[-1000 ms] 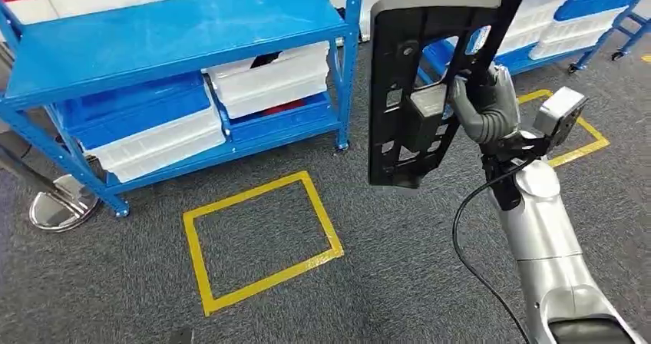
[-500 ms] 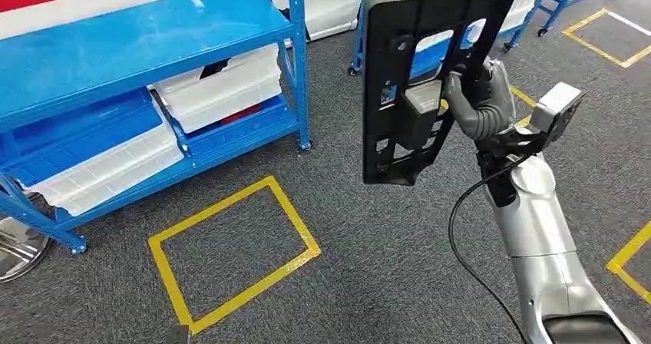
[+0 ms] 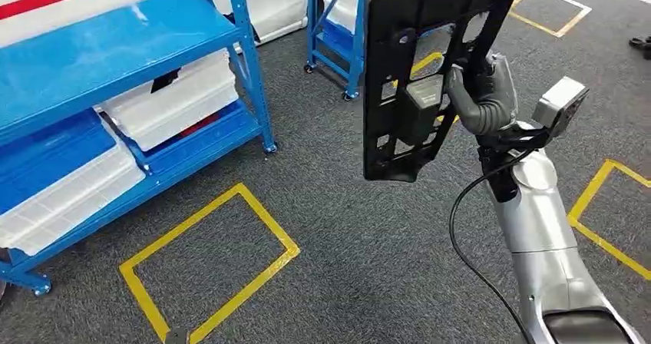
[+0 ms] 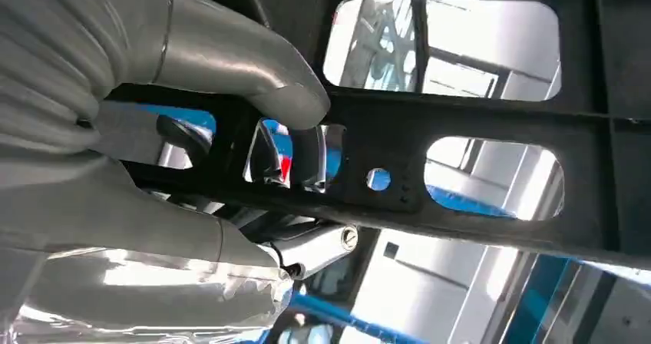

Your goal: Take the parts from the cabinet and place them on the table.

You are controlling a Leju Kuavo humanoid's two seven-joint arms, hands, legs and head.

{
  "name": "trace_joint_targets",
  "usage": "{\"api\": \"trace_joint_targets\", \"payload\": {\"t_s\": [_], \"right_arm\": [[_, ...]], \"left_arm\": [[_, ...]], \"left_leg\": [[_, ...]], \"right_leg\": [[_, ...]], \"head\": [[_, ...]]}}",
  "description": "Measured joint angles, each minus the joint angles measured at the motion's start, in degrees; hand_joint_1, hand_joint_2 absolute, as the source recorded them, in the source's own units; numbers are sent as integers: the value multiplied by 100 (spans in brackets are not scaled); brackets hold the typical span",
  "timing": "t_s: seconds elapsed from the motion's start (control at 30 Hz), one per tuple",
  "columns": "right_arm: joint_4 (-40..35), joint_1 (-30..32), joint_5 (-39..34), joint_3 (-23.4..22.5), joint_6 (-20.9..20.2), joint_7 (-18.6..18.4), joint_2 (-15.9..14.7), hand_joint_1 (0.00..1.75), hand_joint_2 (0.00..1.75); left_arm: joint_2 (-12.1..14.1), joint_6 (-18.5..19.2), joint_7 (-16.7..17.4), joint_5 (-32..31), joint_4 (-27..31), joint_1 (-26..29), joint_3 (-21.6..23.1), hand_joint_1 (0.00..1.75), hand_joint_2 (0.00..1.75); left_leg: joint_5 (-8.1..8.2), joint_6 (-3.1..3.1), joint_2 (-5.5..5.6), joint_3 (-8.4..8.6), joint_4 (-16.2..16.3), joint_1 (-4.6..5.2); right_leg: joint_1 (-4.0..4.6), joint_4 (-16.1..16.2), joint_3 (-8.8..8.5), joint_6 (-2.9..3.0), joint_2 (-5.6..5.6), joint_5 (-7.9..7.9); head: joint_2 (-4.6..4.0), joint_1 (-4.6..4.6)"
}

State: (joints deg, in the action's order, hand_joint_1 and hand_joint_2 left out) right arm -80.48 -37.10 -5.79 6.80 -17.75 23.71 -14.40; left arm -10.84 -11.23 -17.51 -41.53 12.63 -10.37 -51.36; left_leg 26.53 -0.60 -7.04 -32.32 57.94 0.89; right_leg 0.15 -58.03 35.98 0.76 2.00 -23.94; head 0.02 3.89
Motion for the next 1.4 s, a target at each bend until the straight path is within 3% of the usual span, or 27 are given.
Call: {"api": "trace_joint_targets", "payload": {"t_s": [0.07, 0.13, 0.2, 0.27, 0.3, 0.33, 0.37, 0.5, 0.53, 0.57, 0.6, 0.67, 0.7, 0.73, 0.83, 0.87, 0.9, 0.93, 1.03, 1.07, 1.13, 1.2, 1.23, 1.27, 1.33, 1.37, 1.4], "right_arm": [[2, -15, -9, 0, -4, 13, 2, 175, 175], [2, -7, -13, 0, -37, 20, 9, 175, 175], [13, 20, -15, 0, -63, 22, 13, 175, 175], [20, 28, -18, 0, -61, 22, 13, 175, 175], [17, 23, -17, 0, -61, 24, 13, 175, 175], [17, 21, -17, 0, -61, 24, 13, 175, 175], [20, 5, -20, 0, -61, 29, 13, 175, 175], [24, 20, -20, 0, -57, 27, -16, 175, 175], [22, 34, -22, 0, -57, 31, -33, 175, 175], [24, -7, -24, -2, -57, 29, -53, 175, 175], [24, -37, -24, -2, -57, 31, -50, 175, 175], [30, -15, -24, -2, -59, 26, -48, 175, 175], [44, -4, -24, -2, -59, 24, -48, 175, 175], [50, 0, -24, -2, -59, 20, -48, 175, 175], [48, -19, -22, -2, -61, 9, -48, 175, 175], [48, -42, -22, -2, -59, 5, -48, 175, 175], [48, -78, -20, -2, -61, 2, -48, 175, 175], [41, -97, -20, -2, -61, -6, -37, 175, 175], [35, -96, -17, -2, -59, -13, -37, 175, 175], [26, -86, -17, -2, -57, -13, -37, 175, 175], [11, -119, -18, -2, -59, -15, -37, 175, 175], [11, -95, -17, -2, -61, -15, -22, 175, 175], [11, -75, -18, -2, -61, -17, -22, 175, 175], [11, -65, -15, -2, -61, -19, -22, 175, 175], [9, -63, -17, -2, -61, -19, -22, 175, 175], [2, -65, -18, -2, -61, -19, -22, 175, 175], [0, -66, -18, -2, -59, -19, -22, 175, 175]], "left_arm": [[2, -2, -2, -4, 0, -10, 0, 0, 175], [2, -11, 2, -2, 0, 17, -2, 0, 175], [4, -24, 11, 2, 0, 33, -9, 0, 175], [4, -26, 11, 2, 0, 27, -11, 0, 175], [4, -26, 11, 2, 0, 21, -11, 0, 175], [4, -28, 11, 0, 0, 20, -11, 0, 175], [4, -31, 11, 0, 0, 22, -15, 0, 175], [4, -44, 13, -13, 0, 4, -22, 0, 175], [2, -44, 15, -22, 0, -10, -22, 0, 175], [2, -44, 13, -31, 0, -12, -20, 0, 175], [2, -44, 15, -35, 0, -15, -20, 0, 175], [7, -46, 17, -48, 0, 1, -22, 0, 175], [11, -46, 20, -52, 0, 0, -22, 0, 175], [11, -46, 24, -55, 0, 0, -22, 0, 175], [11, -46, 24, -70, 0, -7, -20, 0, 175], [11, -48, 24, -70, 0, -13, -20, 0, 175], [11, -50, 22, -70, 0, -12, -20, 0, 175], [11, -59, 22, -70, 0, -14, -20, 0, 175], [11, -63, 22, -68, 0, -14, -20, 0, 175], [7, -68, 22, -68, 0, -15, -22, 0, 175], [7, -76, 24, -66, 0, -1, -20, 0, 175], [7, -76, 35, -55, 0, 35, -22, 0, 175], [9, -79, 35, -50, 0, 43, -22, 0, 175], [11, -79, 35, -50, 0, 46, -22, 0, 175], [11, -79, 37, -50, 0, 38, -22, 0, 175], [11, -79, 44, -50, 0, 33, -22, 0, 175], [11, -79, 52, -50, 0, 37, -22, 0, 175]], "left_leg": [[296, 59, 496, -161, 379, -53], [747, 80, 637, -574, 1316, -66], [848, 83, 660, -852, 1870, -69], [430, 84, 671, -632, 1335, -96], [85, 79, 748, -345, 693, -120], [-79, 75, 910, -185, 323, -146], [3, 75, 1194, -120, 155, -177], [-45, -52, 964, -91, 66, -137], [-82, -99, 877, -61, 8, -153], [-97, -131, 818, -42, -30, -147], [-101, -142, 757, -44, -35, -134], [-90, -157, 614, -51, -33, -110], [-86, -162, 539, -55, -31, -103], [-80, -158, 474, -54, -31, -95], [-59, -148, 343, -31, -31, -86], [-47, -133, 297, -10, -31, -77], [-30, -108, 249, 2, -32, -49], [-15, -82, 198, -2, -22, -21], [20, -21, 6, 41, -43, -23], [88, 35, 127, 10, 16, -33], [418, 52, 572, -201, 563, -70], [848, 71, 664, -674, 1550, -74], [910, 76, 666, -853, 1876, -74], [809, 78, 666, -886, 1875, -77], [296, 76, 687, -588, 1127, -103], [0, 78, 789, -354, 576, -128], [-63, 75, 1059, -210, 232, -169]], "right_leg": [[-49, 35, -21, 43, -117, 30], [-48, 32, -11, 83, -248, 44], [-50, 19, -6, 83, -410, 45], [-59, -13, -9, 75, -569, 39], [-67, -43, -9, 55, -666, 26], [-70, -65, 1, 32, -717, 11], [-45, -115, 52, -14, -789, 9], [-118, -54, 129, -201, -1053, 101], [-131, -111, 144, -204, -890, 53], [-87, -317, 248, -220, -550, -101], [-92, -727, 448, -242, -367, -322], [-108, -1605, 873, -265, -234, -668], [-116, -1815, 980, -265, -217, -686], [-119, -1728, 933, -264, -207, -583], [-106, -840, 432, -224, -144, -144], [-74, -316, 125, -181, 49, 45], [3, -15, -27, -138, 399, -31], [40, 1, -12, -86, 303, 4], [54, 11, 17, -42, 92, 8], [-34, 64, -26, 10, 28, 42], [-32, 68, -25, 52, -93, 47], [-30, 62, -22, 67, -244, 41], [-29, 52, -21, 67, -329, 41], [-33, 45, -23, 66, -409, 37], [-48, 11, -24, 45, -577, 23], [-56, -30, -23, 17, -658, 4], [-71, -64, 1, -19, -723, -21]], "head": [[0, 4], [0, 4], [0, 4], [0, 4], [0, 4], [0, 4], [0, 2], [0, 2], [0, 2], [0, -4], [0, -2], [0, -2], [0, -2], [0, -2], [0, -2], [0, -2], [0, -2], [0, 0], [0, 0], [0, -2], [0, 2], [0, 0], [0, 0], [0, 0], [0, 0], [0, 0], [0, 0]]}}
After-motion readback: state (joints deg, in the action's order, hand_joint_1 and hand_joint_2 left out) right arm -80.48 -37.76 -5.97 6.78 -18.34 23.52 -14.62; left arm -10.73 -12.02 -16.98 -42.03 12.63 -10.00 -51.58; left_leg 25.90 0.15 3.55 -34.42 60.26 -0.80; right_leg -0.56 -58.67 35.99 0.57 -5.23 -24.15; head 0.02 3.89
